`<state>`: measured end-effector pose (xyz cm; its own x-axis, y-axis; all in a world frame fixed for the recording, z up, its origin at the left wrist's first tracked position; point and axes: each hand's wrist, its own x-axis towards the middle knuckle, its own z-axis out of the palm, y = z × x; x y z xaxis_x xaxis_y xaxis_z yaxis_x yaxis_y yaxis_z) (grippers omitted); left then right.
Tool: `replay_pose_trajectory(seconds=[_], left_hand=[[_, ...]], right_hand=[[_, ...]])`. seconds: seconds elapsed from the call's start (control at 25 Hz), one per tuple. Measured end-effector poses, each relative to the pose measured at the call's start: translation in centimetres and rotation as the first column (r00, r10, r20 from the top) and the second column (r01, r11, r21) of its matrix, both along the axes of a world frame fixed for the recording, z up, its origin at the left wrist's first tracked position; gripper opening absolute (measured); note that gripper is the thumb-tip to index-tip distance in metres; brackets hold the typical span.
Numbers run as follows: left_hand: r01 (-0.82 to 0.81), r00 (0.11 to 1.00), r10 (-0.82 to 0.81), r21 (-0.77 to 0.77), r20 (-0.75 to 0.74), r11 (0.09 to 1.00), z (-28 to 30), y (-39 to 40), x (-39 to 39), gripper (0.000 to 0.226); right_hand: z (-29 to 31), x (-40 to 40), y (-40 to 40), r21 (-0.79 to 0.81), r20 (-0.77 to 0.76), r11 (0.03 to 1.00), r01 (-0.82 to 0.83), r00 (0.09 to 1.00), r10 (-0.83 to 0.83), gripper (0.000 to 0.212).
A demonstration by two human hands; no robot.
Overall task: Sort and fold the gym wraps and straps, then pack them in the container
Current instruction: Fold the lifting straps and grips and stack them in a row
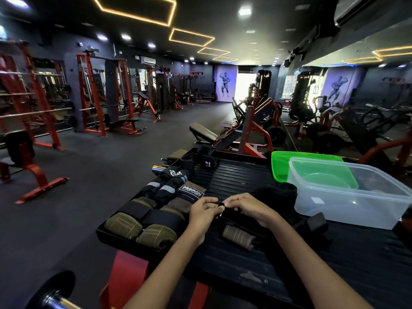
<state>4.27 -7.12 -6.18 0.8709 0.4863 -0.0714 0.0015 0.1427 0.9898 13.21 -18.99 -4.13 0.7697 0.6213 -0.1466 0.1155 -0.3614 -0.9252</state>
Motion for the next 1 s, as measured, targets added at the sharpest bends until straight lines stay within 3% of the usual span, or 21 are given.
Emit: replay_pose_trajectory(seconds=[0.2, 0.32, 0.4, 0.52, 0.6, 0.76, 0.92, 1.0], left_hand=[[-0.026, 0.986, 0.017, 0.047, 0.165, 0.999, 0.1, 0.2, 0.2, 0.022], [-0.009, 0.984, -0.009, 0.105, 0.177, 0.994, 0.0, -0.1, 0.3, 0.018], [0.075, 0.989, -0.089, 0.118, 0.117, 0.99, -0.3, -0.6, 0.3, 0.02], [0.277, 0.958, -0.287, 0.245, 0.005, 0.929, -1.2, -1.4, 0.5, 0.023], [0.331, 0.936, -0.353, 0.371, -0.009, 0.868, -1.6, -1.6, 0.6, 0.029], [0.285, 0.938, -0.34, 0.415, 0.064, 0.864, -1.6, -1.7, 0.5, 0.039], [0.266, 0.94, -0.327, 0.392, 0.097, 0.881, -1.5, -0.8, 0.6, 0.038], [0.3, 0.924, -0.365, 0.383, 0.111, 0.874, -1.3, -0.5, 0.6, 0.037]], right_hand=[[0.7, 0.3, -1.0, 0.018, 0.003, 1.0, -0.014, 1.0, 0.014, 0.008], [1.1, 0.5, -1.5, 0.028, 0.018, 0.999, -0.027, 0.999, 0.027, 0.01], [0.8, 0.3, -1.0, 0.138, -0.01, 0.98, 0.145, 0.989, -0.145, 0.009], [0.3, 0.9, -0.4, 0.268, -0.2, 0.805, 0.53, 0.848, -0.491, 0.017], [0.5, 1.4, -0.8, 0.278, -0.349, 0.723, 0.633, 0.768, -0.538, 0.019], [0.9, 0.8, -1.0, 0.183, -0.42, 0.817, 0.546, 0.795, -0.438, 0.015], [2.2, 0.6, -1.8, 0.082, -0.175, 0.932, 0.352, 0.926, -0.334, 0.009], [2.8, 0.9, -2.6, 0.052, -0.057, 0.948, 0.314, 0.949, -0.311, 0.009]])
